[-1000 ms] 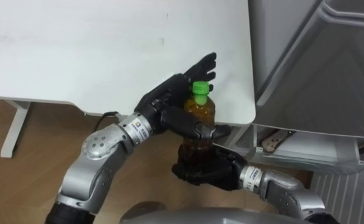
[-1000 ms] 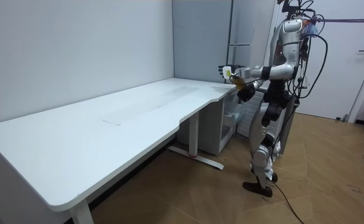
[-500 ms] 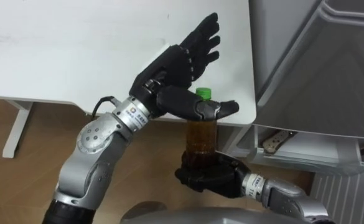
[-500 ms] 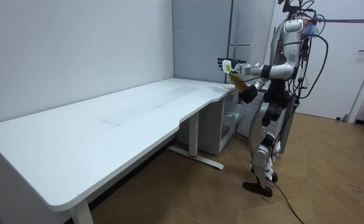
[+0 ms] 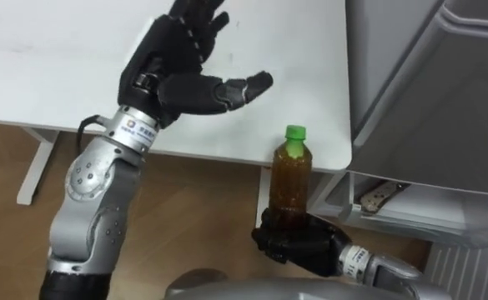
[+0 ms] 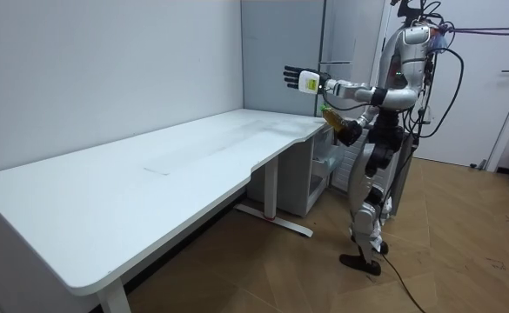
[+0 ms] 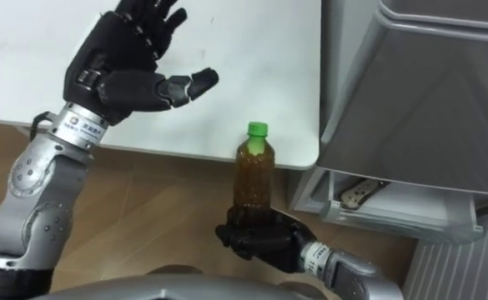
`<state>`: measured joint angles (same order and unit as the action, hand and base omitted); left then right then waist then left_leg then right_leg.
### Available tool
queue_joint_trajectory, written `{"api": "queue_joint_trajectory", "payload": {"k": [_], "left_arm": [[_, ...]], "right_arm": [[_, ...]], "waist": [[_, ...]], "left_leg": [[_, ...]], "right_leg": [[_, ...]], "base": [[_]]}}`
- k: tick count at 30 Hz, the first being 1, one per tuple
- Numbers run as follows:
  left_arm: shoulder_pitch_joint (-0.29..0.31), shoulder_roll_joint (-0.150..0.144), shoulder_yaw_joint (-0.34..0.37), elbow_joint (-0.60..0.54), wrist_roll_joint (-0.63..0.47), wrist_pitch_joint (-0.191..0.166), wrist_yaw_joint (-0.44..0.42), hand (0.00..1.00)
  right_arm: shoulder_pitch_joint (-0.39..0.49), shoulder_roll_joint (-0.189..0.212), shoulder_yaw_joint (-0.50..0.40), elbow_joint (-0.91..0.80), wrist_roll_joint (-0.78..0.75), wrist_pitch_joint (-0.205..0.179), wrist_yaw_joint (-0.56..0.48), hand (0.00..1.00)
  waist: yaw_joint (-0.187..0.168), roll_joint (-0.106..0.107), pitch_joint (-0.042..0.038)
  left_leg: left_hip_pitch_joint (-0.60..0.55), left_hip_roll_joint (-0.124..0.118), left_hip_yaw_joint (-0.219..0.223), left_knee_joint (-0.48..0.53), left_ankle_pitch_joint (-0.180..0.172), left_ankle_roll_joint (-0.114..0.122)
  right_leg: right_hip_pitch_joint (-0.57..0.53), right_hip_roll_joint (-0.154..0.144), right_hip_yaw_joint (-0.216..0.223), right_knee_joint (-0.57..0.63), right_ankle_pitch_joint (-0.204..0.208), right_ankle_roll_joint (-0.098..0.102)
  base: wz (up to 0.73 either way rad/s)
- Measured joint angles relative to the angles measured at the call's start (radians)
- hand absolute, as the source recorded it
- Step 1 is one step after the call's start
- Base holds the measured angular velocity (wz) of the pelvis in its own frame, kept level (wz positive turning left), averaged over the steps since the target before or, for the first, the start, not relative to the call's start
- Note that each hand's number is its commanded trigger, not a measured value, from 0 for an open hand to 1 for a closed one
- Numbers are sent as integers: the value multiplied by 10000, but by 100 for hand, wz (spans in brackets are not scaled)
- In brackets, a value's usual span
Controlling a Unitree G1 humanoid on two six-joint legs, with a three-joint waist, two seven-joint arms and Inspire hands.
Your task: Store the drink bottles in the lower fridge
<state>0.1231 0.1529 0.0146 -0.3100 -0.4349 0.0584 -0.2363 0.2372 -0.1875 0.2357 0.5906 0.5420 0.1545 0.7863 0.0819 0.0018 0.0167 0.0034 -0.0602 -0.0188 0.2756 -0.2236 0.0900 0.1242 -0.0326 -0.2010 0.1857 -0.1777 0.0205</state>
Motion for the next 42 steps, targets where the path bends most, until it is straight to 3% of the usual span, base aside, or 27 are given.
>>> {"api": "queue_joint_trajectory", "payload": {"k": [3,10,18,26,28,33,42], "left_arm": [[85,-224,630,1,320,-273,614,0],[639,-270,1683,510,611,-580,1816,0],[1067,-540,2800,1367,801,-771,3674,0],[1342,-601,2875,2571,775,-910,4844,0],[1637,-613,2889,2805,748,-926,5044,0],[2007,-630,2866,3164,723,-942,5399,0],[2472,-653,2243,5952,722,-1194,5838,0]], "right_arm": [[280,130,-405,0,-2,-2,-3,100],[622,268,-1092,43,8,-130,-91,100],[1015,329,-1862,51,-16,-346,-85,100],[1244,379,-1923,69,-8,-344,-188,100],[1472,380,-1926,67,20,-344,-215,100],[1672,367,-1942,67,107,-340,-320,100],[1658,389,-1937,279,273,-447,-550,100]], "waist": [[224,-83,-41],[585,-86,-34],[586,18,-62],[621,-31,-110],[635,-43,-152],[640,-61,-157],[656,-120,-146]], "left_leg": [[122,1,-15,-88,3,2],[446,-1,-42,-227,-5,12],[623,-29,-92,-294,3,0],[635,-28,-118,-316,23,-25],[638,-25,-110,-332,23,-25],[631,-24,-110,-319,23,-25],[766,-29,-117,-317,21,-30]], "right_leg": [[90,-2,-61,-6,-2,3],[358,9,-1,-33,-4,7],[555,-1,-210,-193,-4,7],[542,-1,-241,-186,-4,7],[523,-1,-225,-176,-4,7],[517,1,-209,-172,-4,7],[689,5,-206,-179,-5,8]], "base": [[0],[1],[1],[0],[0],[0],[0]]}}
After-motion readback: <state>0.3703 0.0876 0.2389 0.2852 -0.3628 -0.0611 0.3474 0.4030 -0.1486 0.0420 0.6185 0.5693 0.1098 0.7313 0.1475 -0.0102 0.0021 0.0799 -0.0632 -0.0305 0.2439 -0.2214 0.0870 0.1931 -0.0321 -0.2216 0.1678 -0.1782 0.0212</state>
